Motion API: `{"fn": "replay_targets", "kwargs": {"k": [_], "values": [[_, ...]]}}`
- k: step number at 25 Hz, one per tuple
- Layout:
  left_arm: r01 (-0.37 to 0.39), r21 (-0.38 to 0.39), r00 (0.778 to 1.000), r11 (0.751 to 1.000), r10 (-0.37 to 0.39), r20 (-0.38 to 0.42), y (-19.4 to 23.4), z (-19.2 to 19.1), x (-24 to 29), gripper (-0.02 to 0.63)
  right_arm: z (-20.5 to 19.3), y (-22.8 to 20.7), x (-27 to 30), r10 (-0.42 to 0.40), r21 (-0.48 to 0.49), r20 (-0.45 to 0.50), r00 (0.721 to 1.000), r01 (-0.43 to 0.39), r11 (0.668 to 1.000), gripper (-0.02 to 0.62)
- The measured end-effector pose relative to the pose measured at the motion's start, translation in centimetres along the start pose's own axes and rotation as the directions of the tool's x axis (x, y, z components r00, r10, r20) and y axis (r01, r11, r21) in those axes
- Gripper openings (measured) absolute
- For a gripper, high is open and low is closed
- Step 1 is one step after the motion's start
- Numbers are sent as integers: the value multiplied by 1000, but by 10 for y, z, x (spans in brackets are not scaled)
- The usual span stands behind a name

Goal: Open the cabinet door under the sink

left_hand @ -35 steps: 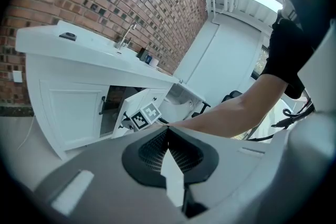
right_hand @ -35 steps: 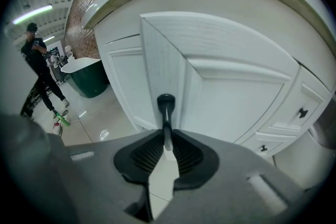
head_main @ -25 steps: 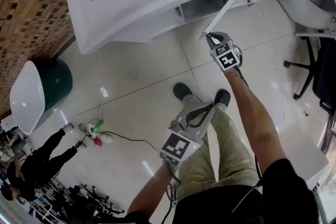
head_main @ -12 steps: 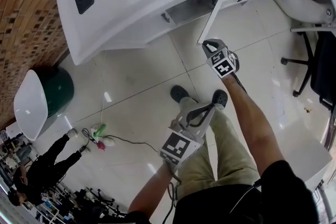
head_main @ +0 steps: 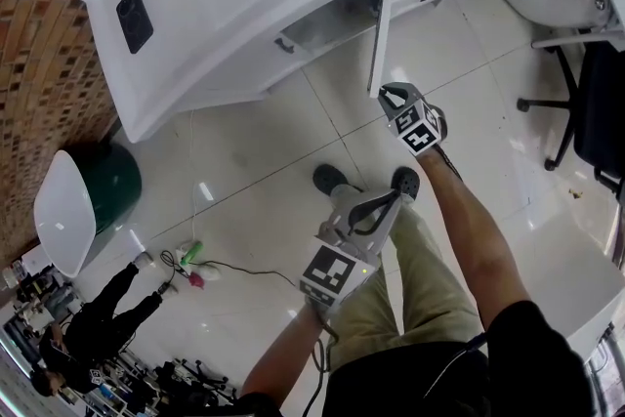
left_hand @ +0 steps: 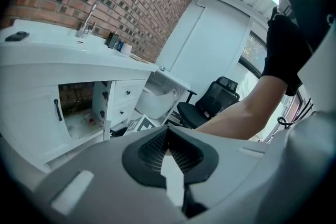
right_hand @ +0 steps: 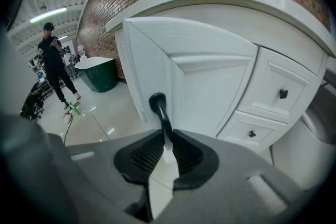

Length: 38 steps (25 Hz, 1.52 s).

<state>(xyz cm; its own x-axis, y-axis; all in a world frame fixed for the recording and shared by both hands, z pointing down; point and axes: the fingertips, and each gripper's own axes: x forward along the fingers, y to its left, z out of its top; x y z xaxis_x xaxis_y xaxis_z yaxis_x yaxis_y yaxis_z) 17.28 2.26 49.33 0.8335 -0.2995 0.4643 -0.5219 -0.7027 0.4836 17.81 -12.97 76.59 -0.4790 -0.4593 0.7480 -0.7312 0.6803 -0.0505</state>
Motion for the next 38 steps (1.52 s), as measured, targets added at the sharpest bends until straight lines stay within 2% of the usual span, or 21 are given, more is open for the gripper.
{"fn": "replay_targets", "kwargs": {"k": [12,17,21,26,31,38], "values": [[5,1,1000,1000,-5,-15,-19,2,30,17,-53,-60,-45,-61,25,-15,998,61,998,29],[10,15,1000,1000,-10,-21,-30,5,39,17,-69,-91,-61,-86,70,-9,996,86,994,23],[17,22,1000,1000,-17,-24,-42,11,41,17,-75,-106,-67,-63,87,6,998,62,994,21],[22,9,1000,1000,-22,-23,-54,15,35,17,-86,-131,-76,-12,28,-1,1000,12,1000,21],[12,-66,1000,998,-13,-21,-55,5,23,17,-85,-135,-78,64,8,-24,998,-64,998,28],[6,-82,1000,997,-8,-22,-62,-5,16,17,-83,-135,-78,-10,66,-15,1000,11,998,28]]}}
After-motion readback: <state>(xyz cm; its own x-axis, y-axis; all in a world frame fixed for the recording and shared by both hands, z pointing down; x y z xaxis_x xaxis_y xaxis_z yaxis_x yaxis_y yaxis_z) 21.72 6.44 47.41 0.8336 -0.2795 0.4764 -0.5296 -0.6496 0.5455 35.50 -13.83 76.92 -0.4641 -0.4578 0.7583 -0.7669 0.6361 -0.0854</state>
